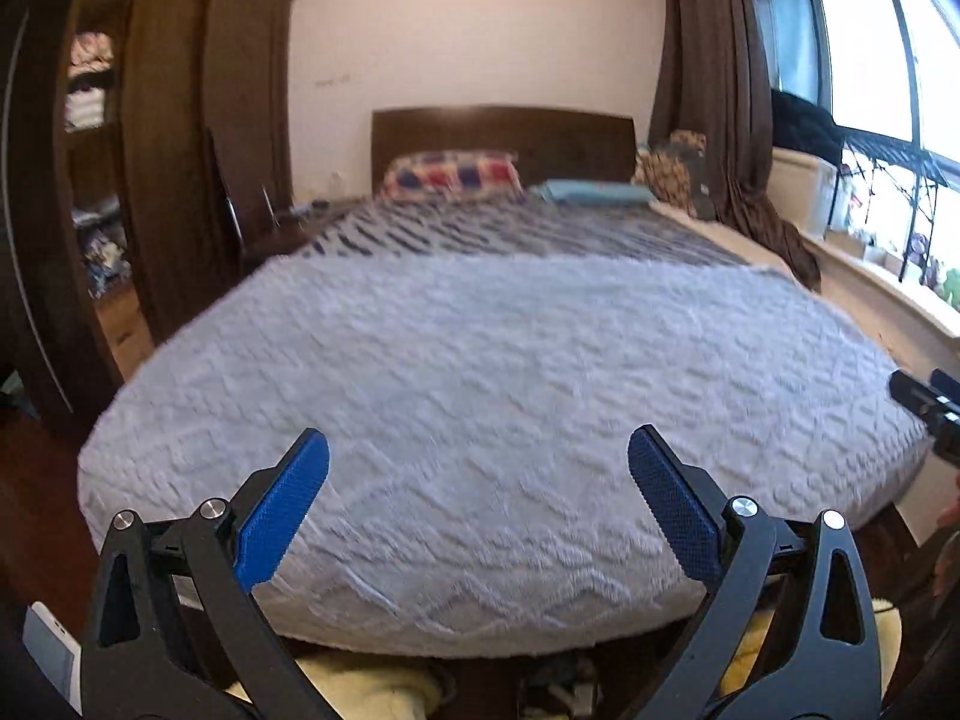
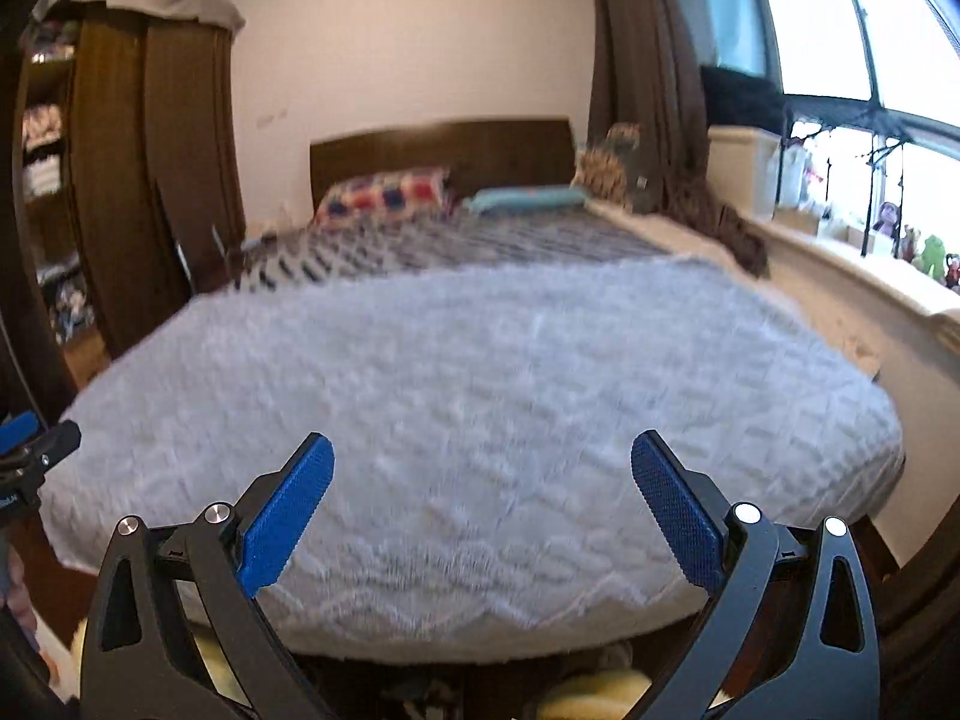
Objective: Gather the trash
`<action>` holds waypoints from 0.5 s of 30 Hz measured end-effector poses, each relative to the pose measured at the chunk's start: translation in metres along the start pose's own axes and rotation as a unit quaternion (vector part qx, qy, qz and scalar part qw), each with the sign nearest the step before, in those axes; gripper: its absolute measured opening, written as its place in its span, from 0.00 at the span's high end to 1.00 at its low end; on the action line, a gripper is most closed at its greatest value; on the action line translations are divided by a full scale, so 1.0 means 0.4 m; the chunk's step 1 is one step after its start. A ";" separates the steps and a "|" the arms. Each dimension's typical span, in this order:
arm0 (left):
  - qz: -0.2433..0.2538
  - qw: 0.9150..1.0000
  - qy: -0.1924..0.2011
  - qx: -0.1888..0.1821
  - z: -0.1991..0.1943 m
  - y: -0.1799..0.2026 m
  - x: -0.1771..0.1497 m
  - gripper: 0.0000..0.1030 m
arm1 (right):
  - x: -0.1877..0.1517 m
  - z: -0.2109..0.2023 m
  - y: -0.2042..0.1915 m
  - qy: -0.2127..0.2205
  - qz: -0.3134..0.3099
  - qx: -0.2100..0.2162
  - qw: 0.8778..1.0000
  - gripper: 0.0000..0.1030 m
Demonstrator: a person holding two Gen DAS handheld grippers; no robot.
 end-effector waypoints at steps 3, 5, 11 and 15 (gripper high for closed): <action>-0.002 1.000 0.019 0.006 -0.038 -0.006 0.018 0.08 | 0.008 -0.056 -0.003 0.029 0.000 -0.006 1.000 0.03; -0.004 1.000 0.030 0.008 -0.066 -0.007 0.025 0.08 | 0.011 -0.089 -0.003 0.045 0.005 -0.006 0.999 0.03; 0.000 0.998 0.063 0.019 -0.131 0.000 0.019 0.08 | 0.005 -0.144 -0.021 0.069 0.013 -0.016 0.997 0.03; 0.002 0.997 0.074 0.028 -0.153 0.007 0.002 0.08 | -0.006 -0.153 -0.045 0.072 0.011 -0.014 0.997 0.03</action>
Point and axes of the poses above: each gripper's, at about its wrist camera, not at the fingertips, and z roughly the way its jaws point, y to its right, x to its top, the point moved 1 cm from there along z, roughly the way its jaws point, and after that the axes turned 14 degrees about -y, right-handed, at the moved point
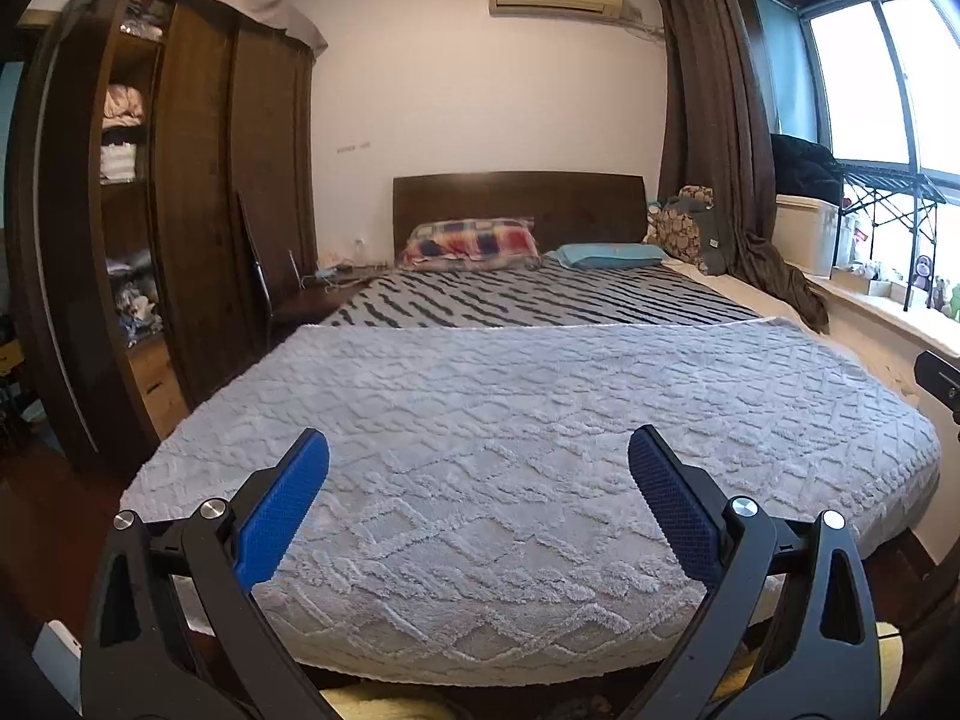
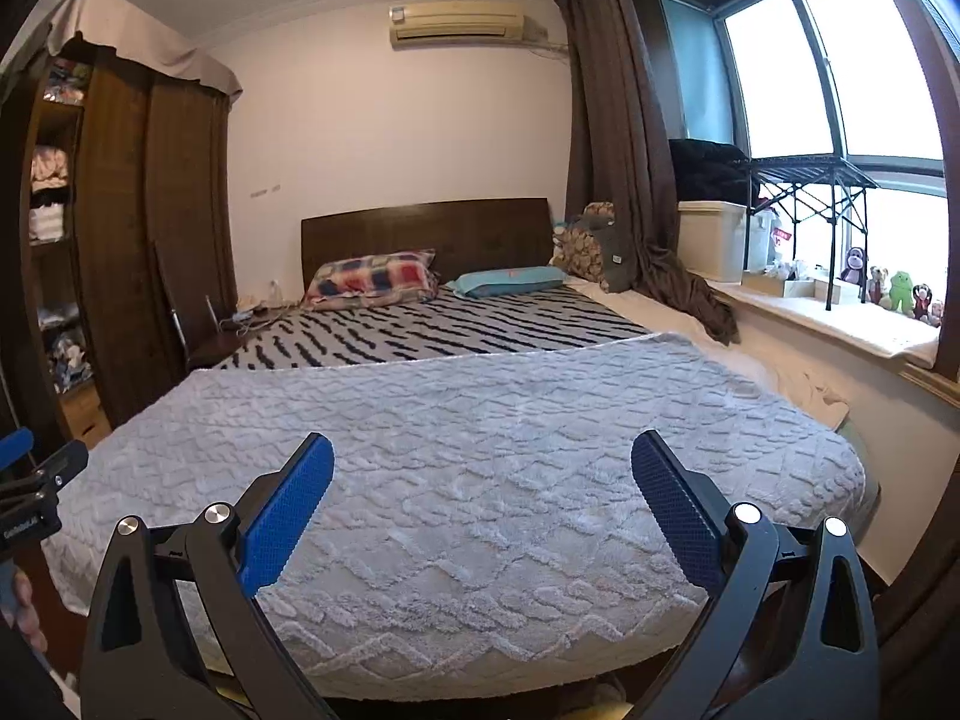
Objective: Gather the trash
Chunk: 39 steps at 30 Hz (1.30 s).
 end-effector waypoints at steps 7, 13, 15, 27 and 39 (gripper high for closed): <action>-0.004 1.000 -0.001 -0.003 -0.013 0.001 -0.030 0.08 | -0.026 -0.015 -0.040 0.009 -0.019 0.002 1.000 0.03; -0.005 1.000 0.001 0.008 -0.015 0.001 -0.036 0.08 | -0.029 -0.016 -0.051 0.008 -0.022 0.001 1.000 0.03; -0.005 1.000 0.001 0.008 -0.014 0.000 -0.037 0.08 | -0.028 -0.019 -0.056 0.008 -0.023 0.000 1.000 0.03; -0.006 1.000 0.004 0.009 -0.012 -0.004 -0.041 0.08 | -0.031 -0.012 -0.068 0.007 -0.028 0.008 1.000 0.03; -0.008 1.000 0.006 0.010 -0.015 -0.001 -0.041 0.08 | -0.032 -0.012 -0.068 0.007 -0.023 0.011 1.000 0.03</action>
Point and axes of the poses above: each gripper's, at about its wrist camera, not at the fingertips, and z roughly the way its jaws point, y to its right, x to its top, the point moved 1 cm from there along z, roughly the way its jaws point, and after that the axes turned 14 degrees about -y, right-handed, at the moved point
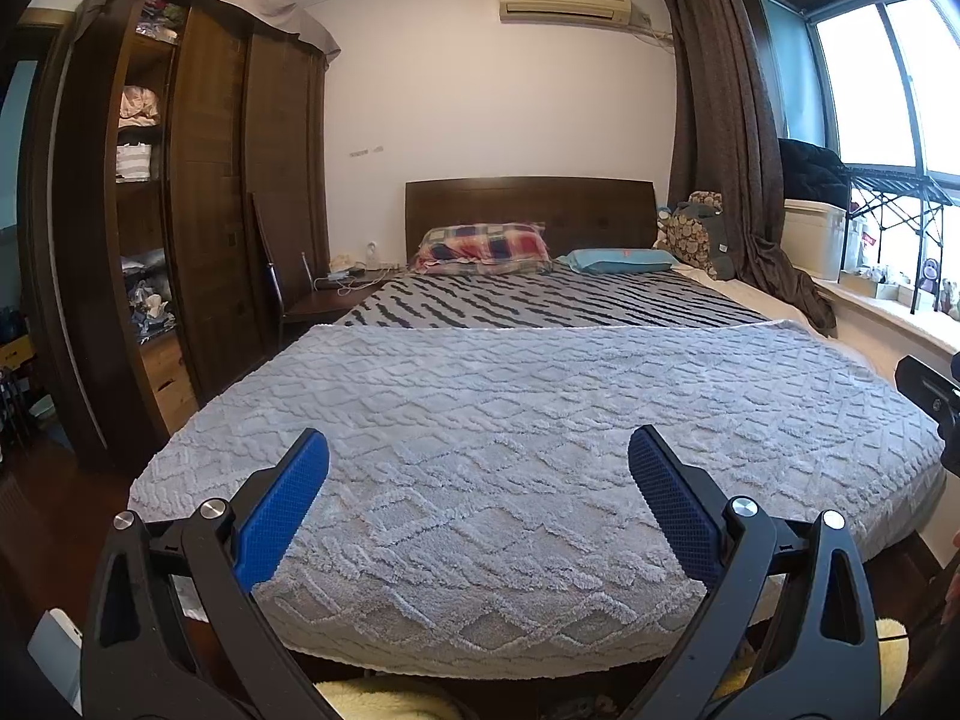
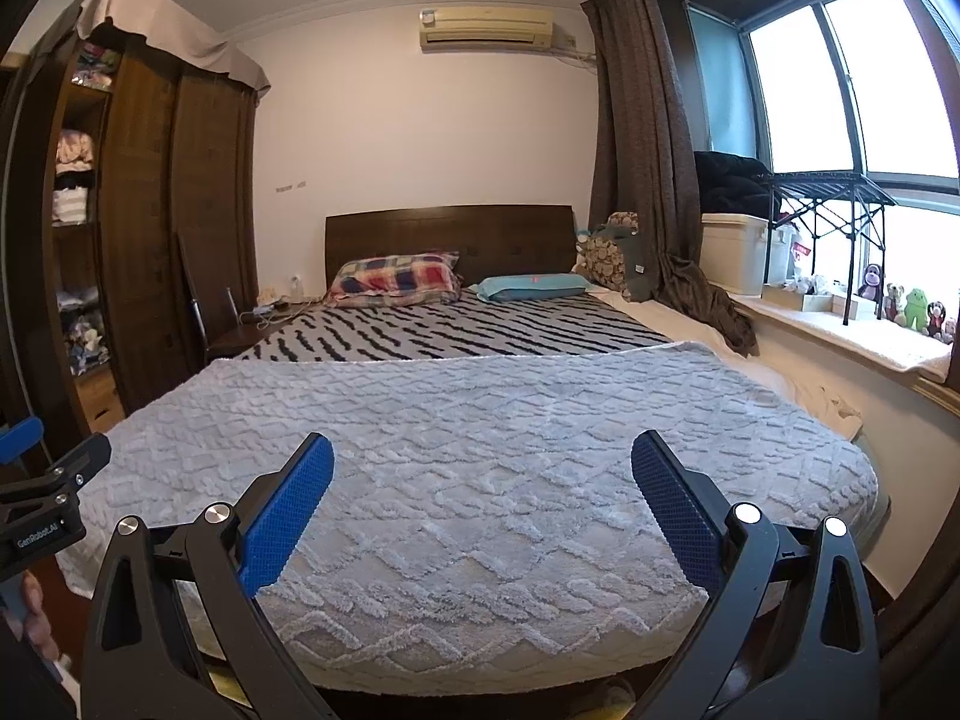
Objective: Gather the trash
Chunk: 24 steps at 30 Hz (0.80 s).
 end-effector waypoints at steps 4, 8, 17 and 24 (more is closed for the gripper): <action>0.001 1.000 0.000 -0.001 -0.003 0.002 -0.001 0.08 | -0.001 0.003 -0.003 -0.004 -0.002 0.002 1.000 0.03; -0.002 1.000 0.001 -0.001 -0.008 0.001 -0.002 0.08 | -0.001 0.001 -0.001 -0.003 -0.001 0.007 1.000 0.03; -0.001 1.000 0.002 -0.004 -0.013 0.003 -0.006 0.08 | -0.004 0.003 -0.001 -0.003 0.003 0.006 1.000 0.03; -0.002 1.000 0.000 -0.002 -0.014 0.006 -0.009 0.08 | -0.008 0.003 -0.006 -0.005 0.003 0.006 1.000 0.03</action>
Point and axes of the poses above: each gripper's, at about its wrist camera, not at the fingertips, and z roughly the way its jaws point, y to its right, x to its top, the point moved 1 cm from there along z, roughly the way its jaws point, and after that the axes turned 14 degrees about -y, right-handed, at the moved point
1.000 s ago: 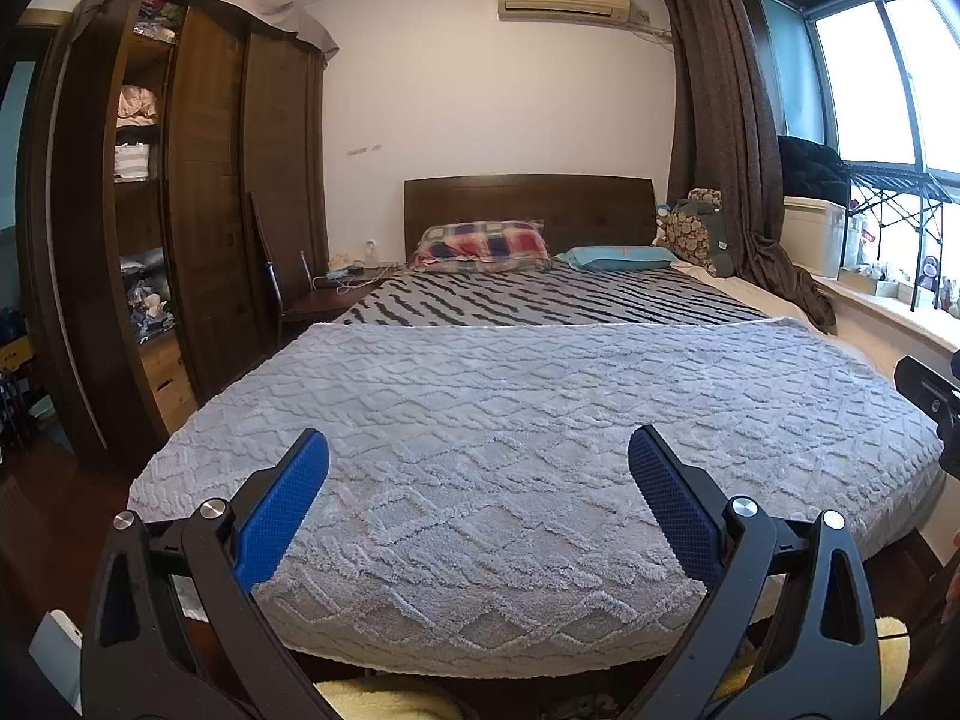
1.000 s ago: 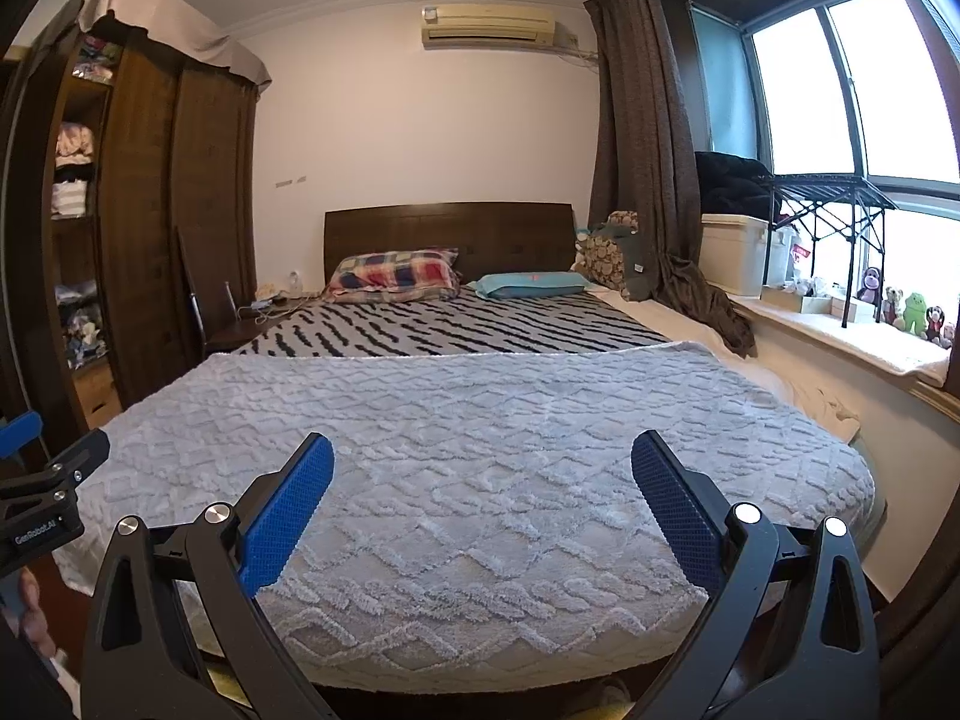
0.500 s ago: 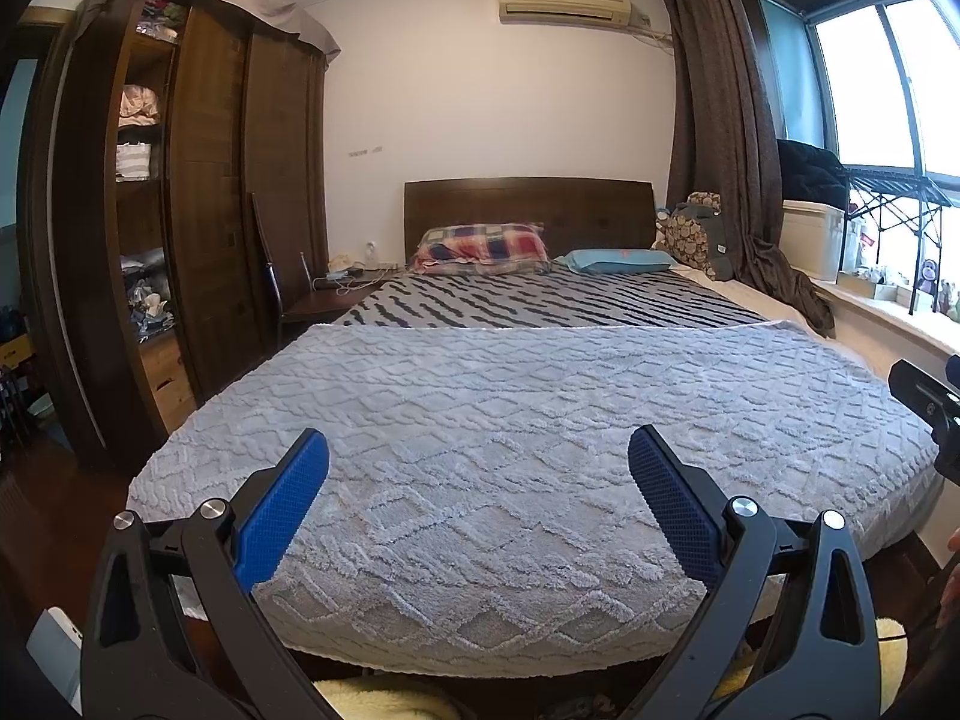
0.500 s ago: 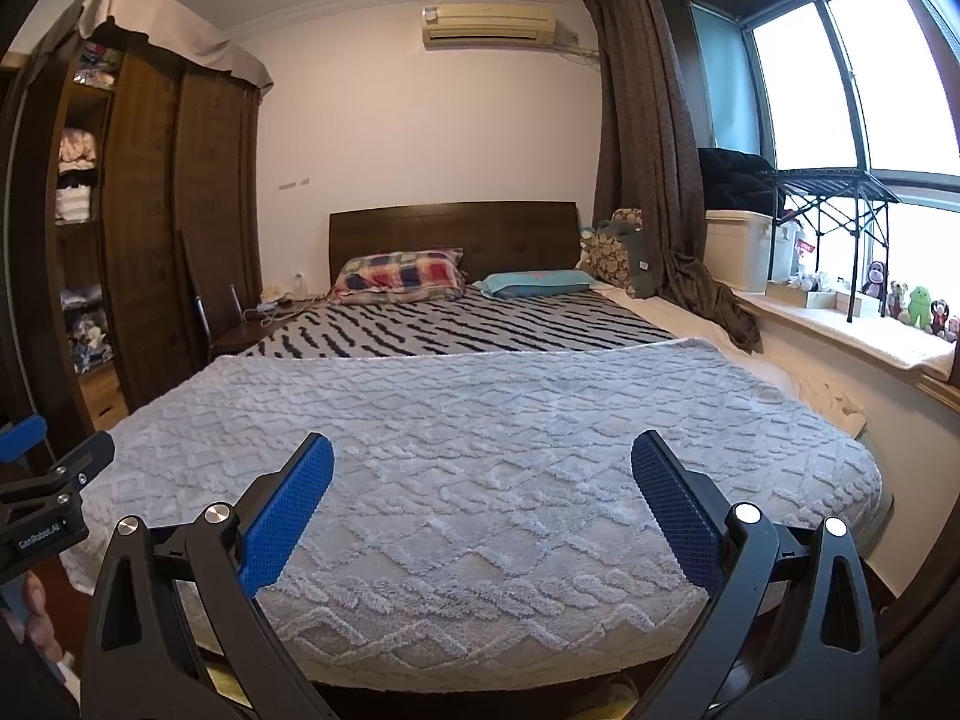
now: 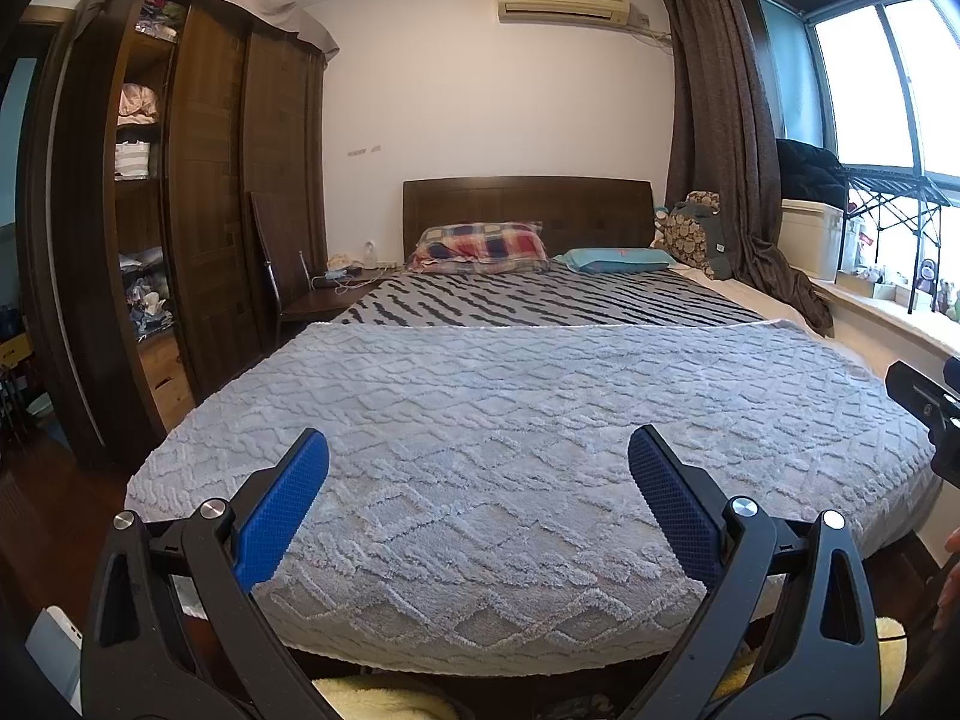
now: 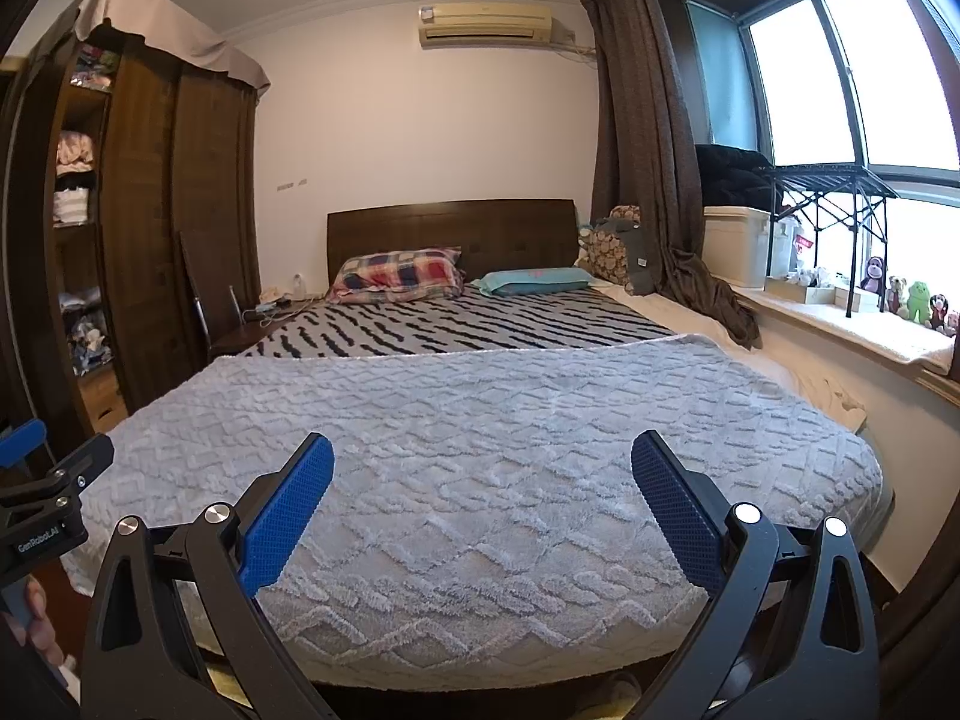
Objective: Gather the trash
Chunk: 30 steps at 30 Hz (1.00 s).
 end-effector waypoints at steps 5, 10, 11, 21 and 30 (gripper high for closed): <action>-0.001 1.000 0.001 0.000 0.000 0.000 0.002 0.08 | 0.000 0.003 -0.002 -0.001 0.000 0.000 1.000 0.03; -0.001 1.000 0.000 0.001 0.000 0.000 0.003 0.08 | 0.000 0.003 -0.002 -0.002 -0.001 0.003 1.000 0.03; -0.001 1.000 0.000 0.001 0.000 0.000 0.003 0.08 | 0.000 0.003 -0.002 -0.002 -0.001 0.003 1.000 0.03; -0.001 1.000 0.002 0.002 0.001 0.000 0.006 0.08 | 0.002 0.002 0.002 0.001 0.000 0.007 1.000 0.03; -0.001 1.000 0.005 0.003 0.001 0.001 0.004 0.08 | 0.003 0.003 0.002 0.002 -0.001 0.011 1.000 0.03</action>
Point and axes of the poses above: each gripper's, at about its wrist camera, not at the fingertips, and z roughly the way its jaws point, y to its right, x to its top, the point moved 1 cm from there along z, roughly the way its jaws point, and after that the axes turned 14 degrees about -y, right-handed, at the moved point
